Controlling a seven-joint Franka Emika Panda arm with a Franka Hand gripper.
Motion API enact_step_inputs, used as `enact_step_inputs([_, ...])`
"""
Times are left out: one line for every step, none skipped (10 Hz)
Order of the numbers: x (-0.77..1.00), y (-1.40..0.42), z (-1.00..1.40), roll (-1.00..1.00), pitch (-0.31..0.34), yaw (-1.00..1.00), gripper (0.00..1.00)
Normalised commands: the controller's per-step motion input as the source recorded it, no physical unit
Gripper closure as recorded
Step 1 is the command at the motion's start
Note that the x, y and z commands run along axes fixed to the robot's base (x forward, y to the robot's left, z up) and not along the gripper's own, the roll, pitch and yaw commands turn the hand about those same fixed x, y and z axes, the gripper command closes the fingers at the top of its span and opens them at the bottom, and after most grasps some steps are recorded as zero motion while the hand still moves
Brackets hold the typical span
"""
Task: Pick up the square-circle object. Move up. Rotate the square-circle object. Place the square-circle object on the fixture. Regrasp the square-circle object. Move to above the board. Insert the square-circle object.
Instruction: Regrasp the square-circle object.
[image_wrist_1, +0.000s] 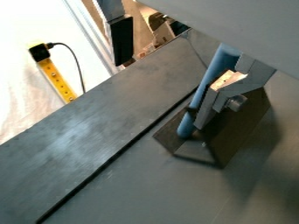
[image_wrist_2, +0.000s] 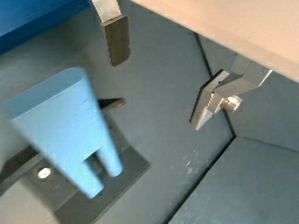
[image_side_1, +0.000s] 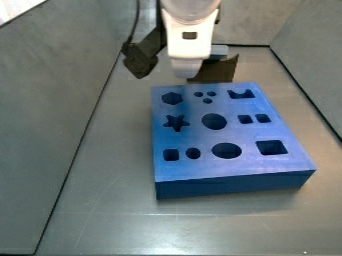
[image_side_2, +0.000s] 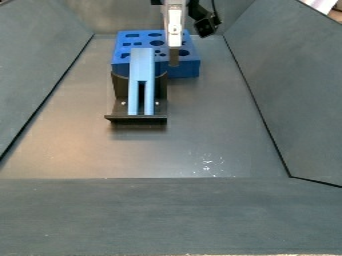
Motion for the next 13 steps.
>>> enact_step_inputs([1.00, -0.01, -0.03, 0.10, 0.018, -0.03, 0.00])
enact_step_inputs([1.00, -0.01, -0.04, 0.10, 0.038, -0.03, 0.00])
enact_step_inputs([1.00, -0.01, -0.04, 0.10, 0.067, -0.03, 0.00])
enact_step_inputs([0.95, -0.01, -0.04, 0.10, 0.089, -0.02, 0.00])
enact_step_inputs([0.84, -0.01, -0.04, 0.11, 0.106, -0.01, 0.00])
enact_step_inputs([0.75, -0.01, -0.03, 0.11, 0.116, 0.01, 0.00])
enact_step_inputs([0.64, -0.01, -0.03, 0.12, 0.127, 0.03, 0.00])
enact_step_inputs([0.59, -0.01, -0.03, 0.12, 0.129, 0.04, 0.00])
enact_step_inputs([0.50, -0.01, -0.03, 0.12, 0.130, 0.06, 0.00])
enact_step_inputs([0.43, -0.02, -0.03, 0.11, 0.129, 0.07, 0.00])
enact_step_inputs([0.35, -0.02, -0.03, 0.10, 0.127, 0.08, 0.00])
enact_step_inputs([0.26, -0.02, -0.03, 0.10, 0.128, 0.09, 0.00])
enact_step_inputs([0.19, -0.02, -0.02, 0.10, 0.127, 0.09, 0.00])
